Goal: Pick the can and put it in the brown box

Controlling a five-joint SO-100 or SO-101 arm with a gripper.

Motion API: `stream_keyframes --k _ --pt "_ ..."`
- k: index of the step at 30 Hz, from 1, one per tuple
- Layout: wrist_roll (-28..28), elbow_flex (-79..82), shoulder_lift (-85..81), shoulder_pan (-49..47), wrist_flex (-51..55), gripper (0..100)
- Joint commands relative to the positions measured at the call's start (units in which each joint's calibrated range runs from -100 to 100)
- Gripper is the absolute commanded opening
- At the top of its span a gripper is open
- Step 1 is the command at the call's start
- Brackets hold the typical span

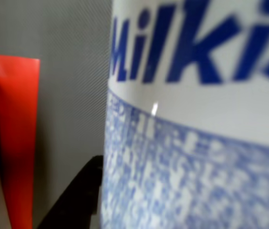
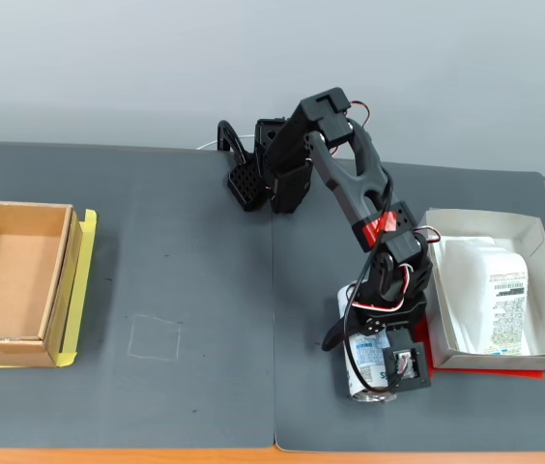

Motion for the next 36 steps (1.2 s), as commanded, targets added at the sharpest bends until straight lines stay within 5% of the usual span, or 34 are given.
stream_keyframes --k 1,13,24,36 --pt "0.2 -2.7 0.2 -0.1 -0.5 42" --pt "0.2 -2.7 1.8 0.2 -0.5 42" --pt "0.2 -2.7 1.8 -0.1 -0.5 12" --pt "0.2 -2.7 -3.0 0.6 0.5 11"
